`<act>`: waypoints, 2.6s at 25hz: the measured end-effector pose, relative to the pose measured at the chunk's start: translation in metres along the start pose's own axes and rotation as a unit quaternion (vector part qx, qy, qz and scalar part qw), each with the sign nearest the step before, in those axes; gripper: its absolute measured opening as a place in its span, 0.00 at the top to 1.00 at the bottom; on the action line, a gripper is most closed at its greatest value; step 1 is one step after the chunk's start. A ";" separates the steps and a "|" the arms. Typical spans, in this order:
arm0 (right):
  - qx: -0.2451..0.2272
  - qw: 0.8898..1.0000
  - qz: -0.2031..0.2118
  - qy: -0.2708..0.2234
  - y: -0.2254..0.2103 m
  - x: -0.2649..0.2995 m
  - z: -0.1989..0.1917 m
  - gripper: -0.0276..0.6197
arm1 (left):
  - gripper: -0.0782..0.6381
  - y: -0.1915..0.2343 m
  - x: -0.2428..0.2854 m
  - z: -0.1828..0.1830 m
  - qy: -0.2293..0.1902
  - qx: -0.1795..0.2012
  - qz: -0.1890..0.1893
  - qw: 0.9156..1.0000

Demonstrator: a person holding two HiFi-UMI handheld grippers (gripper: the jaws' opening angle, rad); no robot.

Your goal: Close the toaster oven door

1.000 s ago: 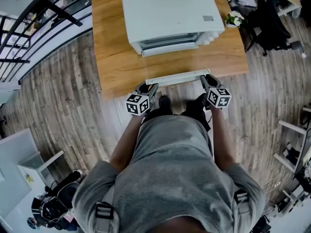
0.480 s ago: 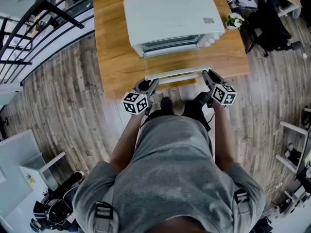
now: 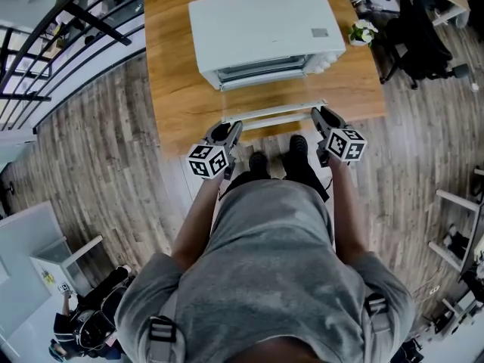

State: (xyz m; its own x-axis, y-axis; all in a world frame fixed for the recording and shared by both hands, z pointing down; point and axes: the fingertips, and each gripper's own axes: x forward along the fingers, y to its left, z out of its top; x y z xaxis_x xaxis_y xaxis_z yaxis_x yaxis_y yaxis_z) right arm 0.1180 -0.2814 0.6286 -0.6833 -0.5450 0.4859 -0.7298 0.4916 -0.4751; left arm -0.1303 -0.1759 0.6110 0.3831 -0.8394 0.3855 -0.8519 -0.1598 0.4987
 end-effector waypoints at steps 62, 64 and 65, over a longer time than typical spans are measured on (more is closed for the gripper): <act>0.091 0.989 0.105 -0.052 0.018 0.037 0.102 0.75 | 0.68 0.020 0.020 0.101 -0.140 -0.117 -0.019 0.983; 0.099 0.987 0.113 -0.056 0.017 0.040 0.106 0.74 | 0.68 0.022 0.022 0.104 -0.149 -0.129 -0.022 0.980; 0.102 0.986 0.117 -0.057 0.017 0.041 0.108 0.74 | 0.67 0.023 0.023 0.106 -0.153 -0.134 -0.024 0.979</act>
State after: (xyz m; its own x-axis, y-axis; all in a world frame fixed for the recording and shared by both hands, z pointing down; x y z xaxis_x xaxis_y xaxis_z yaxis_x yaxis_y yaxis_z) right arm 0.0795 -0.3689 0.5610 -0.8168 -0.5123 0.2652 -0.5257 0.4715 -0.7081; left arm -0.1795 -0.2538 0.5490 0.2600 -0.9573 0.1262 -0.6960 -0.0952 0.7117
